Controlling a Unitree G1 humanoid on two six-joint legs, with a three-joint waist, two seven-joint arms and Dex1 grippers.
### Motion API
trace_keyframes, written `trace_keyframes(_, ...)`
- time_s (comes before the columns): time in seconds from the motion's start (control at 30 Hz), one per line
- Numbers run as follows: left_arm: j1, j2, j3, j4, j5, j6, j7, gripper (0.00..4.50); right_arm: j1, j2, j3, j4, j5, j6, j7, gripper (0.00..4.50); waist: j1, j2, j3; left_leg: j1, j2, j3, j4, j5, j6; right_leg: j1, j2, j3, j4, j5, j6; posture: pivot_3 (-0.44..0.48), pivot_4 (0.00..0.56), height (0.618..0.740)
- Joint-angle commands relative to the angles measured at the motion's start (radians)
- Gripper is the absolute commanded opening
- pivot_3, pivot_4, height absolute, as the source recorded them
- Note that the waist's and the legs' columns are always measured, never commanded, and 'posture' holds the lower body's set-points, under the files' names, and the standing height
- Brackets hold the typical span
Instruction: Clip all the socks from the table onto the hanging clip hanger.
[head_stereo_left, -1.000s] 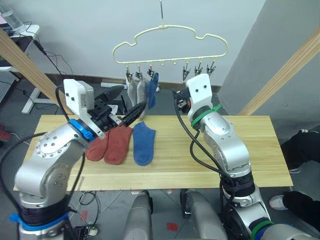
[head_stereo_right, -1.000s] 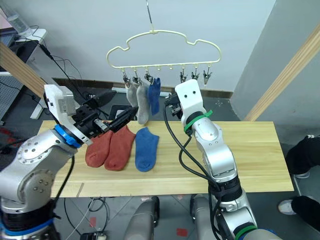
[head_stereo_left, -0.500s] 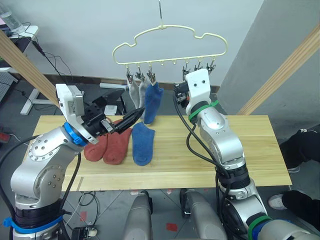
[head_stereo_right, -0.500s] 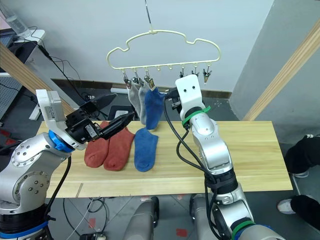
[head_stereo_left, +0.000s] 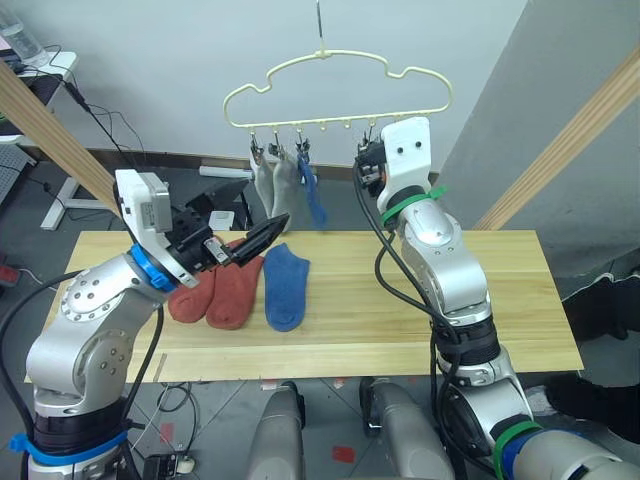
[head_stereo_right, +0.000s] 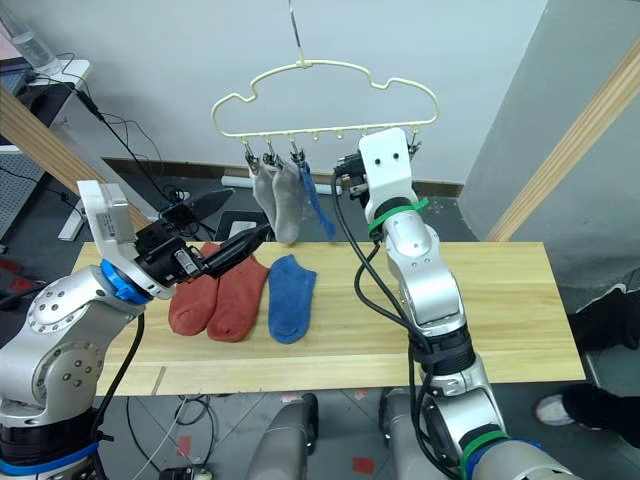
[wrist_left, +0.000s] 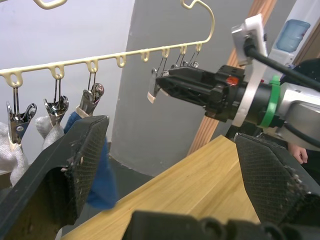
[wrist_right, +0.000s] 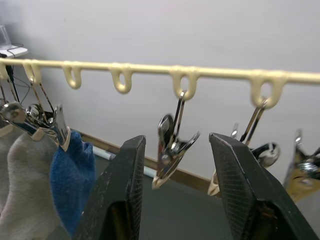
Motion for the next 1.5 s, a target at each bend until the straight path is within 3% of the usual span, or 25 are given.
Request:
trace_keyframes(0.03,-0.016,0.006,-0.001,-0.009,0.009,-0.026,-0.002,4.50,-0.029,0.014,-0.002,-0.014,0.008,-0.038,-0.004,2.11,0.000,0.000,0.000,0.000,0.000,0.000,0.000,0.000,0.000,0.000,0.000,0.000,0.000,0.000,0.000,0.048,0.303,0.740)
trace_keyframes(0.67,-0.038,-0.007,-0.022,0.007,0.037,-0.041,0.009,4.50,-0.084,0.076,-0.016,0.056,0.063,-0.098,0.018,2.11,0.000,0.000,0.000,0.000,0.000,0.000,0.001,0.000,0.000,0.000,0.000,0.000,0.002,0.000,0.000,0.049,0.307,0.740)
trace_keyframes(1.5,-0.025,-0.003,-0.035,-0.004,0.040,-0.038,0.014,4.50,-0.101,0.117,-0.071,0.079,0.150,-0.024,-0.020,2.11,0.000,0.000,0.000,0.001,0.000,0.000,0.013,0.000,0.001,0.000,0.001,0.001,0.013,-0.002,0.003,0.053,0.310,0.740)
